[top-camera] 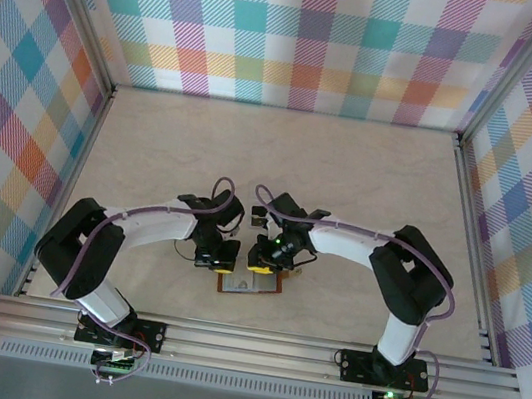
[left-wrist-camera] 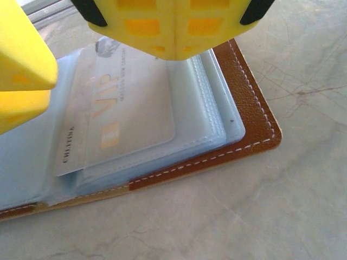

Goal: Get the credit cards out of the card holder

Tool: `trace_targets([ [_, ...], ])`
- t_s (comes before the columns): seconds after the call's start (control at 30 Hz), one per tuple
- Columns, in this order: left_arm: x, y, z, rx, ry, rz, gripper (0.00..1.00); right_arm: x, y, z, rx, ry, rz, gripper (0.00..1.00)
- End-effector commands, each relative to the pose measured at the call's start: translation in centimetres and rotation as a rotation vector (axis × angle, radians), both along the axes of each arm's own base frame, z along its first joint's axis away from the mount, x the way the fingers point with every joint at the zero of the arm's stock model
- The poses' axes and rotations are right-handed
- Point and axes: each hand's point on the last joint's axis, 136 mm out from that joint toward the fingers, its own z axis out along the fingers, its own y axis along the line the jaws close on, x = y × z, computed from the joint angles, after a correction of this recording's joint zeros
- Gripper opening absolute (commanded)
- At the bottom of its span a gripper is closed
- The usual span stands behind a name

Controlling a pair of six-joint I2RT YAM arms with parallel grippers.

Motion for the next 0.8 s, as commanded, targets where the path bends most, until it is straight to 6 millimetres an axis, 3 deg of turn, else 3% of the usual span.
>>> trace_targets([
  [0.0,-0.5,0.5,-1.0,0.061,0.024,-0.039,0.0,-0.5,-0.5,-1.5,-0.013,0.036,0.003,0.23],
  [0.3,-1.6,2.0,-3.0,0.14,0.076,-0.054,0.0,-0.9,-0.4,-2.5,0.013,0.063,0.002,0.23],
  [0.77,-1.9,2.7,-3.6,0.183,0.105,-0.06,0.0,-0.6,1.0,0.0,0.246,0.093,-0.047,0.17],
])
